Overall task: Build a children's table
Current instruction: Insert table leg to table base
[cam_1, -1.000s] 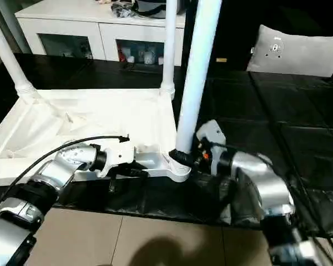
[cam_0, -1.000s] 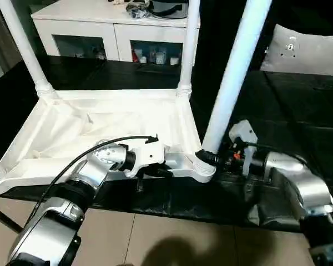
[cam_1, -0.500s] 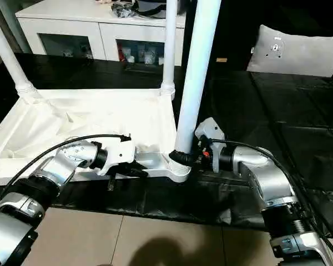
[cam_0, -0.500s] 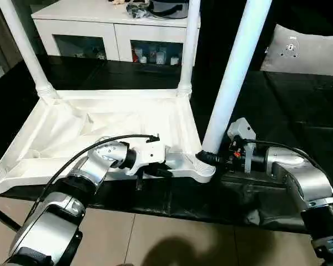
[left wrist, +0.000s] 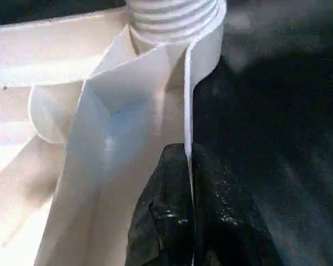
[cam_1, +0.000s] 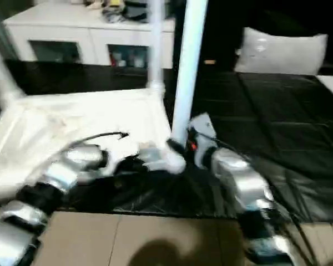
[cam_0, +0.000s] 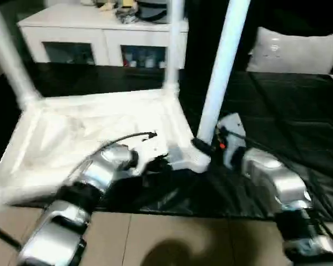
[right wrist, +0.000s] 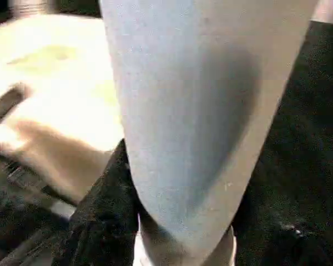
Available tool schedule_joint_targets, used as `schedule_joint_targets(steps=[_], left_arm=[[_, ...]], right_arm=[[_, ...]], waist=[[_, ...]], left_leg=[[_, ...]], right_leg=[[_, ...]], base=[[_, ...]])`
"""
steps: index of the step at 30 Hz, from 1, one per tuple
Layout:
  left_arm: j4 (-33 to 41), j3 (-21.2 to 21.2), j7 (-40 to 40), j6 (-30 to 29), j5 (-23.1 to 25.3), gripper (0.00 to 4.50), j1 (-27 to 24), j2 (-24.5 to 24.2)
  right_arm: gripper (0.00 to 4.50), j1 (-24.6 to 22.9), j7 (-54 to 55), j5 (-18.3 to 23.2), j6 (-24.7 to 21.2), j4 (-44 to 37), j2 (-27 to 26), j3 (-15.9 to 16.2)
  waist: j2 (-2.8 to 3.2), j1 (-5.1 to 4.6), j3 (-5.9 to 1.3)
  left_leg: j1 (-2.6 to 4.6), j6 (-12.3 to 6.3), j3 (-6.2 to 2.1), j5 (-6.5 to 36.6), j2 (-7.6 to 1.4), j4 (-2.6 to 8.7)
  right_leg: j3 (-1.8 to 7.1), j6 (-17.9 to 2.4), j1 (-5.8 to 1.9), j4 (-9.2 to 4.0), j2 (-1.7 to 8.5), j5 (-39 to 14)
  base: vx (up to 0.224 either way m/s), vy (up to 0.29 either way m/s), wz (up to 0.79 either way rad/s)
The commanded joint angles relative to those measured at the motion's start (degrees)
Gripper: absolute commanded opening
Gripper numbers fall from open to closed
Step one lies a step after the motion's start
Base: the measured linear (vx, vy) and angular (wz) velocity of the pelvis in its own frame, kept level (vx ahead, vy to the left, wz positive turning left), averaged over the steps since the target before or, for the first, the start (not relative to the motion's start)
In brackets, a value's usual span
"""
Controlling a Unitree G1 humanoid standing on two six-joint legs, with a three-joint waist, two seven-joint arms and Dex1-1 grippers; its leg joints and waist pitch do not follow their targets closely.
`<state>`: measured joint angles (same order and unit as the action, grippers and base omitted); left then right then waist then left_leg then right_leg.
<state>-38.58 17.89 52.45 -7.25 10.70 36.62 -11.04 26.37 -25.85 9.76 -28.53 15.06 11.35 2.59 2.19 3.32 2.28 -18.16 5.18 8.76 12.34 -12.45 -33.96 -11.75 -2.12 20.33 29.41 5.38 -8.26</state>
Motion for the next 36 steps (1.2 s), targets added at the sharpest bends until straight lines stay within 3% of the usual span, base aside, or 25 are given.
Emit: schedule_joint_targets(steps=[1,2,3,4,5,6,7,8,9,10,11,12,13,14,15,17,22,24,26,27,29,32,35,36], left_arm=[[3.2,2.4,-3.6,-1.7,-0.3,0.0,0.2,6.0],[3.2,2.5,-4.3,-1.7,-0.1,0.0,0.4,6.6],[3.6,2.7,-5.2,-2.3,0.2,0.0,0.4,7.2],[3.6,2.7,-5.2,-2.3,0.2,0.0,0.4,7.3],[3.6,2.9,-6.8,-2.5,1.4,0.0,0.6,6.9],[3.6,2.9,-6.9,-2.5,1.6,0.0,0.6,6.6],[3.6,3.1,-7.4,-2.3,2.4,0.0,0.6,5.7],[3.6,3.1,-7.4,-2.3,2.7,0.0,0.6,5.3],[3.5,3.2,-7.4,-2.1,3.0,0.0,0.6,4.8],[3.5,3.3,-7.6,-2.2,3.4,0.0,0.5,4.4],[3.4,3.4,-8.1,-2.3,3.9,0.0,0.4,3.9],[3.4,3.5,-8.6,-2.6,4.6,0.0,0.3,3.6],[3.4,3.6,-8.9,-2.7,4.8,0.0,0.3,3.5],[3.4,3.7,-9.1,-2.8,5.1,0.0,0.3,3.4],[3.7,3.9,-9.5,-3.1,5.2,0.0,0.1,3.3],[4.2,4.1,-9.8,-3.3,5.2,0.0,-0.1,3.2],[4.6,3.7,-9.9,-2.9,4.7,0.0,-0.5,2.9],[4.4,3.3,-9.8,-2.6,4.3,0.0,-0.5,2.5],[4.2,3.1,-9.7,-2.2,4.1,0.0,-0.4,2.1],[4.0,3.0,-9.0,-1.5,3.6,0.0,-0.5,1.1],[3.8,2.9,-8.5,-1.0,3.5,0.0,-0.7,0.4],[3.6,2.9,-8.3,-0.8,3.4,0.0,-0.8,-0.2],[3.6,2.8,-8.1,-0.9,3.3,0.0,-1.0,-0.4],[3.5,2.8,-7.8,-0.8,3.2,0.0,-1.0,-0.6]], right_arm=[[1.87,0.7,6.5,-1.1,-2.4,6.3,-2.2,-0.5],[1.87,0.9,7.1,-1.1,-2.3,6.7,-2.5,-0.7],[1.87,1.3,8.1,-1.2,-2.5,7.1,-2.9,-0.9],[1.87,1.3,8.2,-1.2,-2.5,7.1,-2.9,-1.0],[1.87,1.4,9.0,-1.2,-3.3,6.8,-3.7,-1.5],[1.87,1.5,9.0,-1.2,-3.3,6.8,-3.9,-1.6],[1.87,1.4,8.9,-1.2,-3.2,6.7,-4.2,-1.8],[1.87,1.4,8.7,-1.2,-3.1,6.6,-4.3,-1.8],[1.87,1.4,8.7,-1.1,-3.0,6.6,-4.3,-1.9],[1.87,1.4,8.8,-1.1,-2.8,6.6,-4.3,-1.9],[1.87,1.3,8.7,-1.1,-2.7,6.6,-4.4,-1.8],[1.87,1.4,8.7,-1.3,-2.4,6.8,-4.5,-1.8],[1.87,1.5,8.8,-1.4,-2.3,6.9,-4.6,-1.8],[1.87,1.5,8.6,-1.5,-2.0,7.1,-4.5,-1.7],[1.87,1.6,8.4,-1.5,-1.6,7.4,-4.5,-1.4],[1.87,1.8,7.3,-2.3,0.1,7.8,-4.3,-0.3],[1.87,2.0,6.2,-2.6,3.4,8.9,-4.0,-0.5],[2.43,2.0,5.3,-2.1,4.4,9.0,-3.8,-1.0],[2.43,1.9,4.6,-1.8,5.2,9.0,-3.5,-1.2],[2.43,1.2,3.1,-2.0,6.4,8.7,-2.2,-1.2],[2.43,0.4,1.5,-2.2,7.9,8.1,-0.9,-1.0],[2.43,-0.8,-1.0,-1.7,9.9,6.7,0.2,-1.3],[2.74,-1.5,-3.2,-0.9,11.0,5.8,1.2,-1.7],[2.85,-1.9,-4.4,-0.7,11.9,5.3,2.0,-1.9]], waist=[[0.62,-0.52,-1.81],[0.92,-0.1,-1.68],[-1.03,-0.9,-1.43],[-2.66,-0.35,-0.69],[-2.63,-0.86,-0.99],[-2.11,-1.15,-1.27],[-0.71,-1.21,-2.46],[-0.85,-1.79,-1.9],[0.54,-1.65,-2.55],[0.1,-1.54,-2.25],[-0.6,-1.72,-2.13],[-1.13,-1.45,-1.86],[-1.35,-1.55,-2.06],[-0.96,-1.48,-2.14],[-0.68,-1.5,-2.31],[-0.75,-1.53,-2.46],[-0.97,-1.15,-2.75],[-1.08,-0.98,-2.73],[-1.19,-0.81,-2.9],[-1.24,-0.48,-3.14],[-1.22,-0.33,-3.18],[-1.21,0.26,-3.5],[-1.32,0.41,-3.35],[-0.99,0.49,-3.34]], left_leg=[[-1.21,-0.7,-3.1,37.8,-6.54,9.11],[-0.96,0.11,-3.04,40.8,-7.14,9.83],[1.11,1.36,-1.34,41.4,-3.73,8.1],[4.74,0.8,0.65,29.8,2.41,1.52],[3.44,-1.78,0.78,20.7,3.3,-0.49],[2.29,-2.24,0.39,19.8,2.43,0.3],[0.17,-1.77,-1.01,19.9,0.68,2.05],[-0.86,-1.61,-1.93,22.4,-0.79,3.29],[-2.01,-1.8,-3.28,26.8,-3.53,5.3],[-0.16,-0.86,-2.55,28.6,-2.92,5.42],[0.35,-0.32,-1.96,26.8,-1.32,4.67],[-0.43,-0.64,-1.19,20.1,0.54,3.84],[-1.02,-0.88,-1.27,18.8,0.28,3.95],[-1.16,-0.82,-1.49,18.4,-0.12,4.19],[-0.87,-0.77,-1.5,18.4,-0.58,4.37],[-1.04,-0.51,-1.58,18.8,-0.97,4.8],[-1.12,-1.14,-1.05,14.9,-1.03,4.82],[-1.12,-1.68,-0.85,13.6,-0.94,4.73],[-1.25,-2.02,-0.8,12.0,-0.85,4.64],[-1.53,-2.48,-0.76,9.5,-0.94,4.61],[-1.55,-2.78,-0.72,8.5,-1.01,4.57],[-1.84,-3.85,-0.6,4.5,-1.31,4.25],[-1.86,-4.05,-0.39,5.2,-1.15,4.21],[-1.88,-3.93,-0.31,5.9,-1.03,4.17]], right_leg=[[4.32,1.1,-3.63,1.76,3.26,-22.9],[5.71,-0.6,-3.37,3.83,3.5,-18.4],[6.56,-2.2,-1.02,0.59,3.62,-21.6],[3.49,3.1,3.7,-7.26,4.37,-48.2],[2.12,6.5,2.22,-8.09,5.82,-55.8],[1.08,7.7,0.7,-8.18,5.84,-54.5],[0.13,9.3,-2.01,-6.68,5.13,-45.4],[0.28,8.9,-2.51,-5.82,5.12,-41.6],[2.67,5.6,-3.71,-2.17,5.02,-31.5],[3.9,2.2,-1.52,-2.92,5.15,-28.4],[3.66,1.2,-0.67,-3.85,5.35,-30.3],[2.86,1.3,-0.93,-4.42,5.24,-36.2],[2.77,1.9,-1.47,-4.35,5.27,-36.1],[2.81,2.0,-1.63,-4.16,5.36,-35.3],[3.22,1.4,-1.2,-4.05,5.22,-32.6],[3.71,-0.6,-1.35,-3.18,5.14,-28.4],[4.59,-3.7,-1.46,-2.32,5.27,-23.3],[4.61,-3.8,-1.43,-2.37,5.22,-23.9],[4.64,-3.6,-1.56,-2.34,5.27,-24.2],[4.74,-3.8,-1.77,-1.93,5.16,-21.8],[4.75,-4.2,-1.7,-1.77,5.11,-20.6],[5.06,-6.4,-1.68,-0.64,5.02,-14.3],[5.19,-7.2,-1.63,-0.64,5.04,-14.6],[5.2,-6.9,-1.7,-0.78,4.97,-15.3]], base=[[-0.061,0.044,-0.01],[0.0,0.0,0.0],[0.0,0.0,0.0],[0.0,0.0,0.0],[0.0,0.0,0.0],[0.0,0.0,0.0],[0.081,0.037,-0.26],[0.096,0.036,-0.11],[0.096,0.036,-0.11],[0.0,0.0,0.0],[0.029,-0.013,0.19],[0.0,0.0,0.0],[0.0,0.0,0.0],[0.0,0.0,0.0],[0.0,0.0,0.0],[0.0,0.0,0.0],[0.01,0.005,0.0],[0.0,0.0,0.0],[0.0,0.0,0.0],[0.0,0.0,0.0],[0.0,0.0,0.0],[0.0,0.0,0.0],[0.0,0.0,0.0],[0.0,0.0,0.0]])
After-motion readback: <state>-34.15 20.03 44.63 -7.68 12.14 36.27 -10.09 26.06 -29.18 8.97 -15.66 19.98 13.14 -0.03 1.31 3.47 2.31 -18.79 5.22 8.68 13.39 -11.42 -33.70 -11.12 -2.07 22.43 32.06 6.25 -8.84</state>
